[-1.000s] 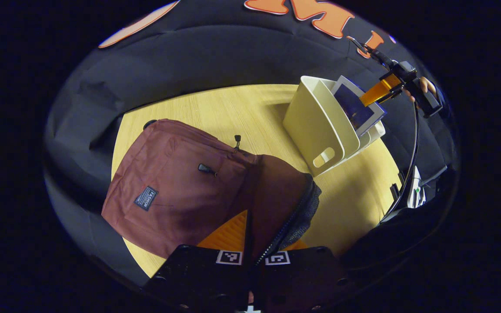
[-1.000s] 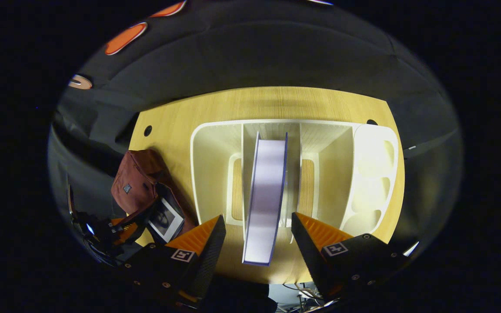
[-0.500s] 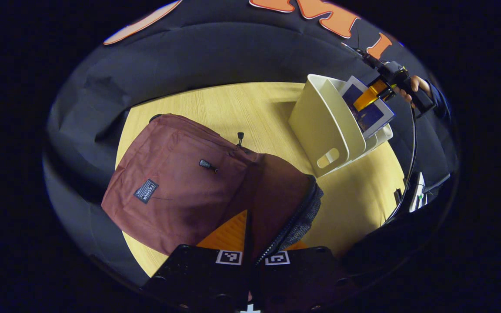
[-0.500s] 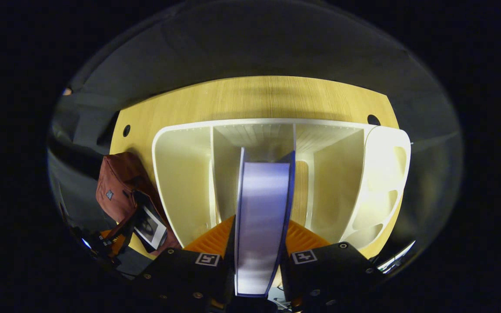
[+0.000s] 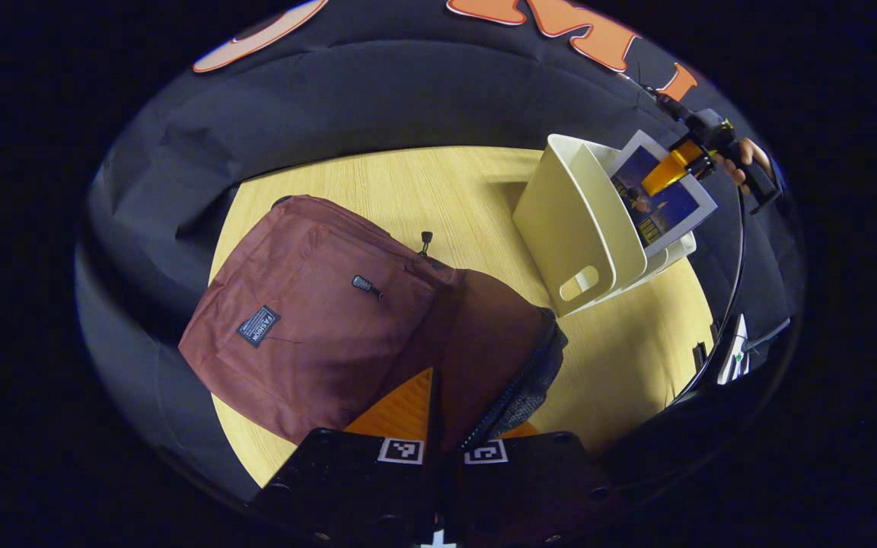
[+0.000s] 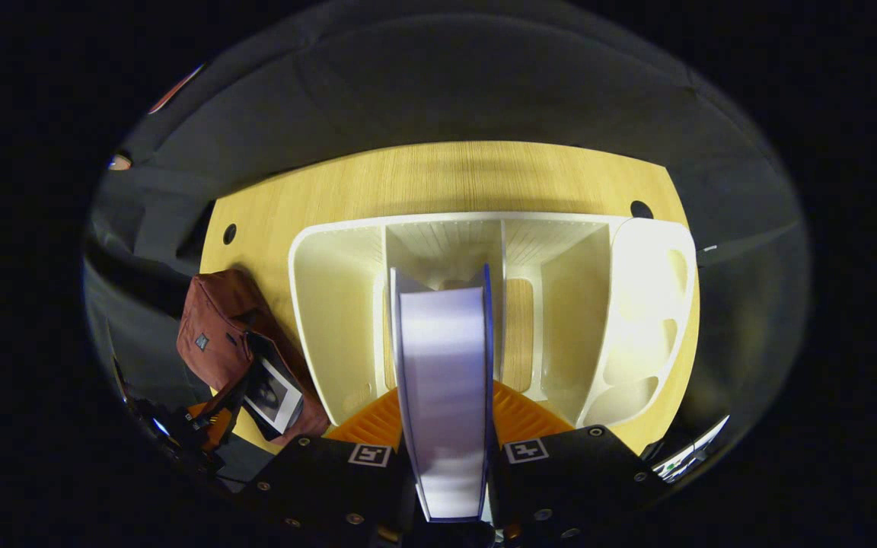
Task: Open the schoolbag, grab two books from the bookshelf and put them into the schoolbag.
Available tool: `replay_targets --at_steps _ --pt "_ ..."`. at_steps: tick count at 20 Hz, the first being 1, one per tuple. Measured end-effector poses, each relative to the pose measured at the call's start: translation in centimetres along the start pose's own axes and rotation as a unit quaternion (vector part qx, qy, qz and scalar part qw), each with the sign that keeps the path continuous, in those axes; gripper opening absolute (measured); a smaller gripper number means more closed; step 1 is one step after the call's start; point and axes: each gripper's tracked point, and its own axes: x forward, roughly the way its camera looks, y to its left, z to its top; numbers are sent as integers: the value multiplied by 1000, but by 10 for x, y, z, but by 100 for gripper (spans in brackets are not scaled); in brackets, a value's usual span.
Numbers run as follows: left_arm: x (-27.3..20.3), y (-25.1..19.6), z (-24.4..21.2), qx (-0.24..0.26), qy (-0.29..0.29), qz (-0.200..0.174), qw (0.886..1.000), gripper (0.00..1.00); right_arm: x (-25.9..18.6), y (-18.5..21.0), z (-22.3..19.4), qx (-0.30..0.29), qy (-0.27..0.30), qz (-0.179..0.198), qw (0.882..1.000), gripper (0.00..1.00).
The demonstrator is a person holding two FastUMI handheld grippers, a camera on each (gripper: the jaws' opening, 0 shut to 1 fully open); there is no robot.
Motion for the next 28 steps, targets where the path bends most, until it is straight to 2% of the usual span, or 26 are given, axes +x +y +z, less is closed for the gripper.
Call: replay_targets --at_steps 5,11,17,22,26,28 --pt "-2 2 3 29 -6 -3 1000 0 -46 11 -5 10 -42 1 999 40" --pt "-11 8 3 57 -17 -16 998 0 -97 28 -35 23 -85 -1 996 39" --pt "-8 6 0 79 -23 -41 996 0 -139 37 -66 64 -119 -2 991 39" --pt "-10 11 3 97 -21 -56 994 0 -138 54 -94 91 -128 4 988 39" --pt "-13 14 5 117 -20 -63 991 0 -123 75 -116 120 -124 32 984 39" --pt "-15 17 7 123 -21 -66 990 0 -116 90 -123 143 -129 57 980 38"
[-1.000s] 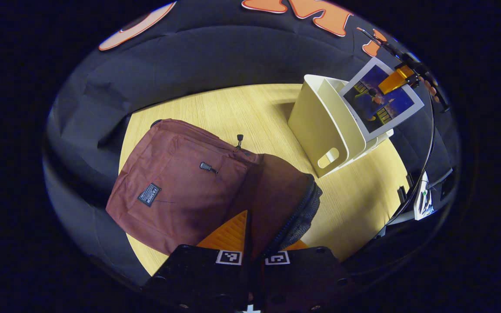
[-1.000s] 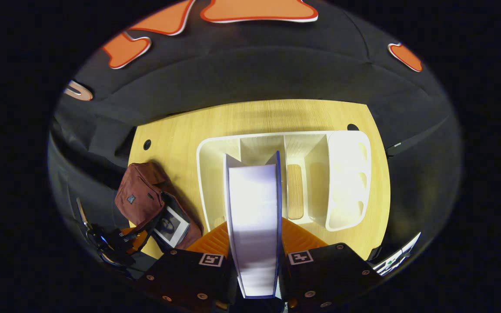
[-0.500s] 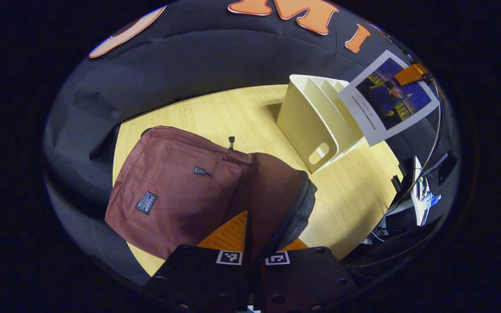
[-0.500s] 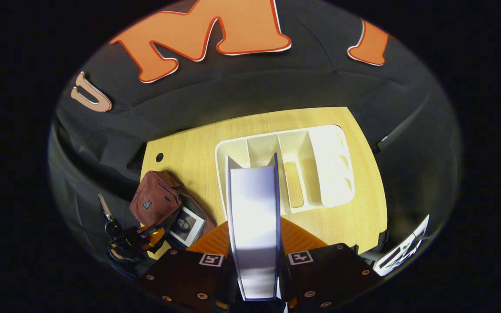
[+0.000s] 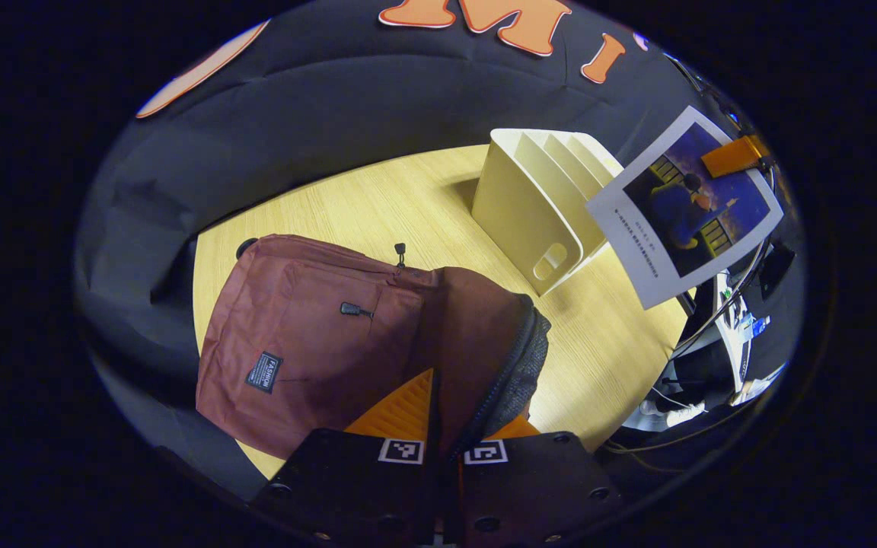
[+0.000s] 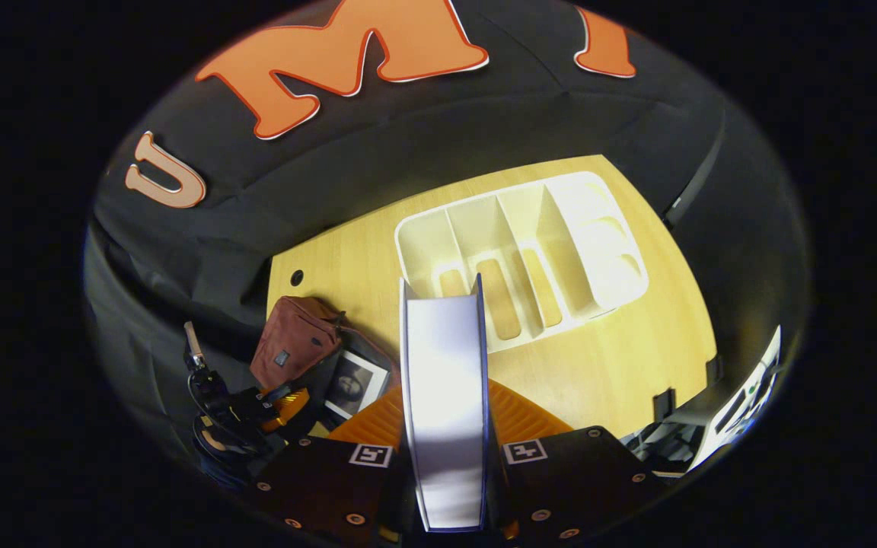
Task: Open the schoolbag, grab two books from the bookshelf and put them into the schoolbag.
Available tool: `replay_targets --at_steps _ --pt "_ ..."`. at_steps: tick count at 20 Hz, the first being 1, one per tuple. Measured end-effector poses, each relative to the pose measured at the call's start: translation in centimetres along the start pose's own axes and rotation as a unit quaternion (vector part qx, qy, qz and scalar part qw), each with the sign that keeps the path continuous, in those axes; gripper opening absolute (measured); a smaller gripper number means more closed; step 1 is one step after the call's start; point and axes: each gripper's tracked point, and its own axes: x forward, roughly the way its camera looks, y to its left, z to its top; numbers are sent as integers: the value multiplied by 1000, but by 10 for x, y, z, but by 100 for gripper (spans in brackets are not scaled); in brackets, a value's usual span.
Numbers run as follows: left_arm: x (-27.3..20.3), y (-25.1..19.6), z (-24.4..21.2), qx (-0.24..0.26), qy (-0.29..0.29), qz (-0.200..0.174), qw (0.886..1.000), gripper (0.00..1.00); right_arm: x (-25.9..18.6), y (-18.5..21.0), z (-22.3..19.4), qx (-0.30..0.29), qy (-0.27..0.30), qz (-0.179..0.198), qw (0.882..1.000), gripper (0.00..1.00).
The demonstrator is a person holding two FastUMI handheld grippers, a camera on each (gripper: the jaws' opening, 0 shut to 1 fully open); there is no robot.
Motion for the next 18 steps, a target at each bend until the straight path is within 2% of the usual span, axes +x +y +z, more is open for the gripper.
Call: replay_targets --at_steps 3,8,12,15,18 --pt "-1 2 2 10 -1 -6 1000 0 19 18 -19 47 -12 35 998 38" --pt "-8 5 5 34 0 -3 999 0 23 21 -30 96 -50 42 993 38" --pt "-15 4 5 43 -3 -4 999 0 14 36 -50 142 -48 101 984 38" --pt "-21 6 9 40 -6 -5 999 0 33 48 -69 164 -37 122 978 38" --pt "-23 9 10 36 -9 -5 999 0 50 67 -87 194 -26 161 967 38"
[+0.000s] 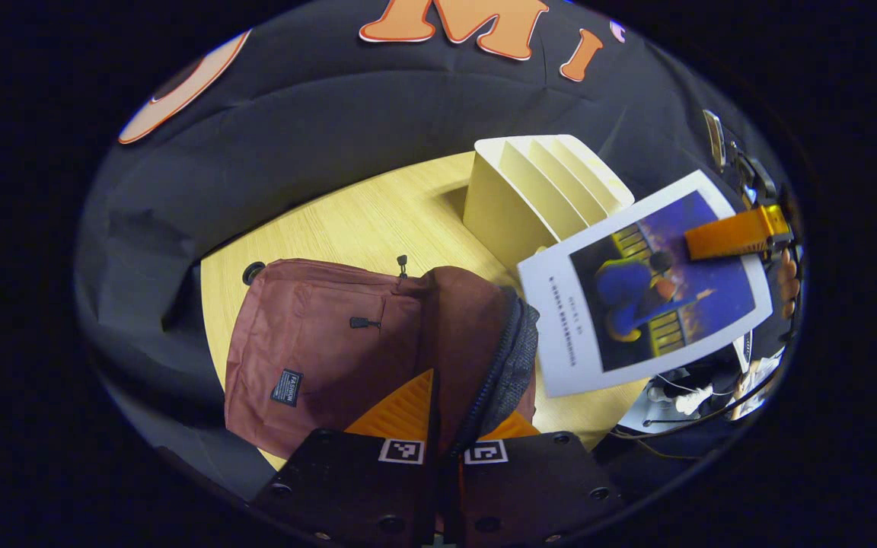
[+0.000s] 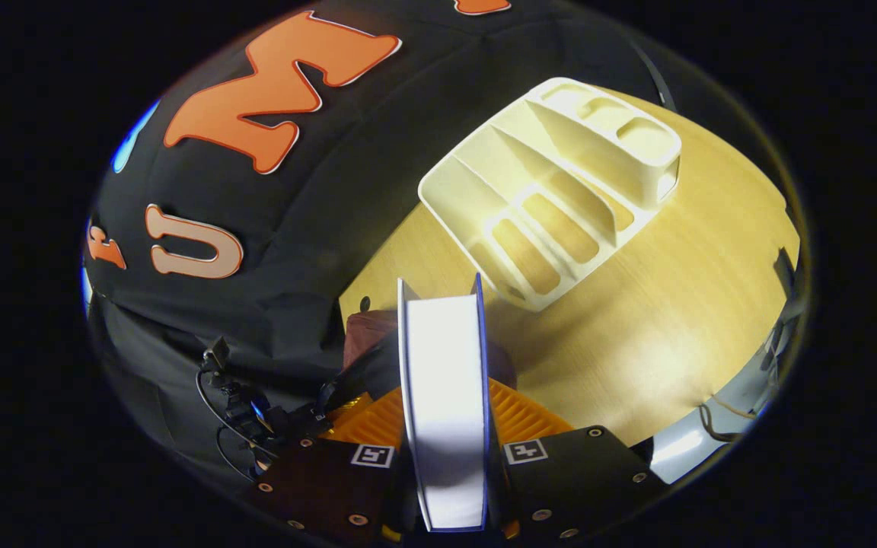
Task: Open the schoolbag, grab two books from the bookshelf and put them into the schoolbag.
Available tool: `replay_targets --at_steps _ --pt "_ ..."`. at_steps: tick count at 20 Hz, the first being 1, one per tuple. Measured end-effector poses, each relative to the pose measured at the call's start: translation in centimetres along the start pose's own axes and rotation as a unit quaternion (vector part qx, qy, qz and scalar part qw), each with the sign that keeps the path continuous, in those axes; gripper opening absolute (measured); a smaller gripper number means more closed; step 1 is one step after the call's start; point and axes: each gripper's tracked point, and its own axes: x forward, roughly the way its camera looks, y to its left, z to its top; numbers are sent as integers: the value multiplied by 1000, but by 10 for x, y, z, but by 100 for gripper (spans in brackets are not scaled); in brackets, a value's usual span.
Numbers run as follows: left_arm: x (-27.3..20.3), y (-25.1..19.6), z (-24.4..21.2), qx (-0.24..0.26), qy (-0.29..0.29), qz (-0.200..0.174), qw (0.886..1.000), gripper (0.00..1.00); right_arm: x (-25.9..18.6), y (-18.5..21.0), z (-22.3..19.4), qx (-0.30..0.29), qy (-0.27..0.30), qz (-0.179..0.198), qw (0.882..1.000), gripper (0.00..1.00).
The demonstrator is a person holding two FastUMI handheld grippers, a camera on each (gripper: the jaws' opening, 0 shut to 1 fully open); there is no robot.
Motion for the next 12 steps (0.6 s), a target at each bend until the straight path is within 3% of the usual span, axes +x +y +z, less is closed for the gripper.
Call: replay_targets --at_steps 8,12 --pt "-10 0 2 -11 -11 2 1000 0 74 17 -37 37 8 73 997 37" --pt "-15 -2 8 -15 -16 4 1000 0 113 17 -63 31 23 70 997 37"
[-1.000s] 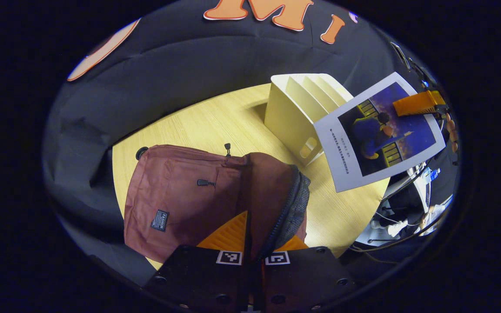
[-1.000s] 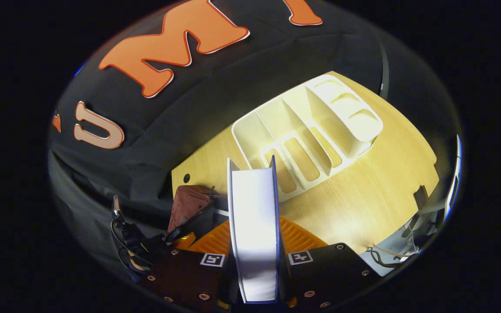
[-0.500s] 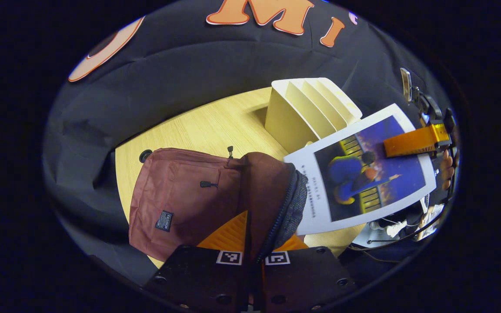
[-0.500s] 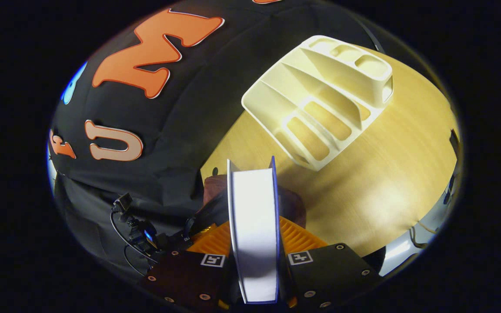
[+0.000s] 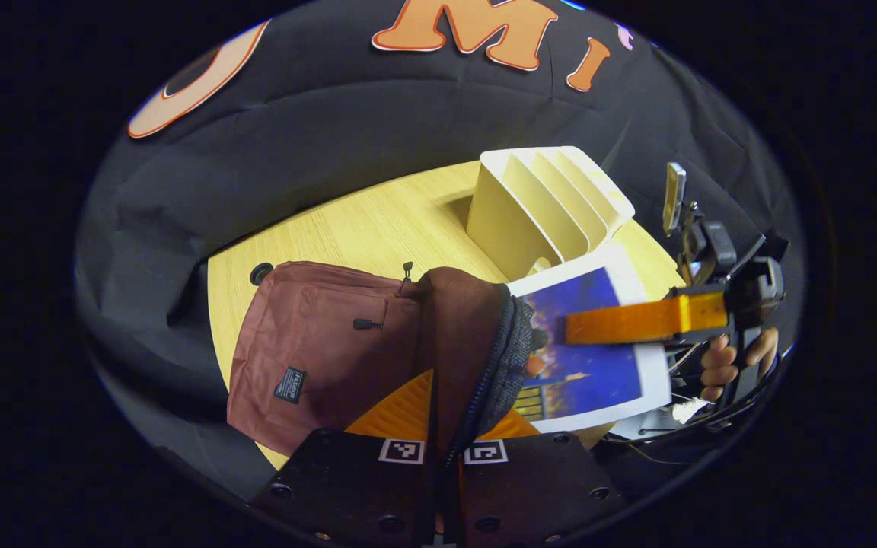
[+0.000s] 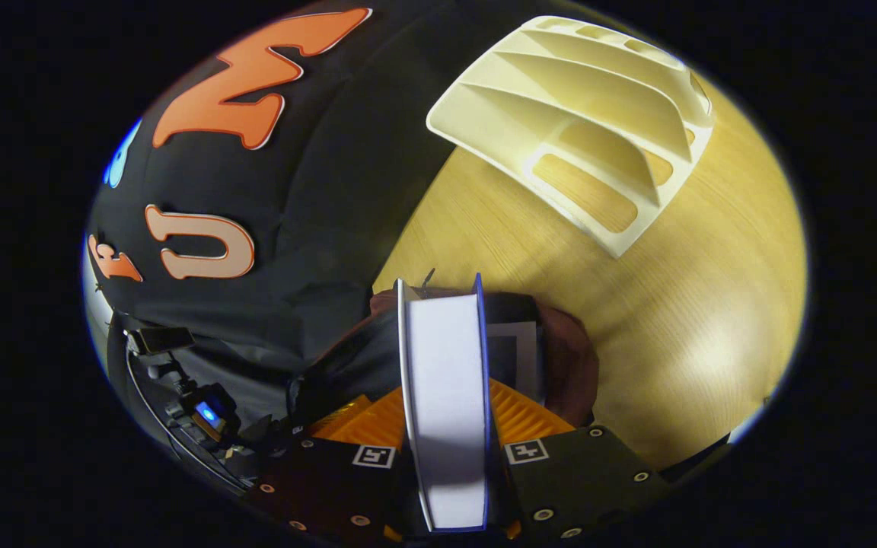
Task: Open the schoolbag, grab two books from the bookshelf and put them into the schoolbag.
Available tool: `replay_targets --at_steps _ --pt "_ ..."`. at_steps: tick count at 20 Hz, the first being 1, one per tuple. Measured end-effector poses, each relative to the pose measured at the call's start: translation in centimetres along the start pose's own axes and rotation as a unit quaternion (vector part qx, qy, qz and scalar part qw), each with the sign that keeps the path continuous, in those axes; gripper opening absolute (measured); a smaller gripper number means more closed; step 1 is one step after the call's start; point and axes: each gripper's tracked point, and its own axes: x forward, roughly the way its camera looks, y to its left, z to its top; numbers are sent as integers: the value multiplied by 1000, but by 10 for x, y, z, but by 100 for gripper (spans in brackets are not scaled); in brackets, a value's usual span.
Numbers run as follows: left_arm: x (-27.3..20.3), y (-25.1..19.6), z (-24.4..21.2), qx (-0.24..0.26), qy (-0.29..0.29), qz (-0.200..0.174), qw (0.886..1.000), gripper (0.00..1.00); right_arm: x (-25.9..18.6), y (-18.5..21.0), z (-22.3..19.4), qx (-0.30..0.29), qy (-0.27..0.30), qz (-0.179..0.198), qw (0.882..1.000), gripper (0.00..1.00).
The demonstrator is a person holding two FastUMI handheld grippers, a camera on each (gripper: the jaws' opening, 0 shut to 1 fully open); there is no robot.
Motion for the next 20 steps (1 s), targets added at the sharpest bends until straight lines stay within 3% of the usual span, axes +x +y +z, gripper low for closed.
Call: replay_targets --at_steps 10,17,19,20 --pt "-4 -16 28 40 -12 9 999 5 73 17 -25 -10 5 41 999 39" --pt "-5 -22 31 37 -10 4 999 5 108 23 -32 -17 15 56 998 40" --pt "-3 -15 28 28 -8 6 1000 5 111 8 -39 -29 41 16 999 50" --pt "-2 -14 27 20 -6 1 1000 5 108 6 -42 -45 58 19 997 67"
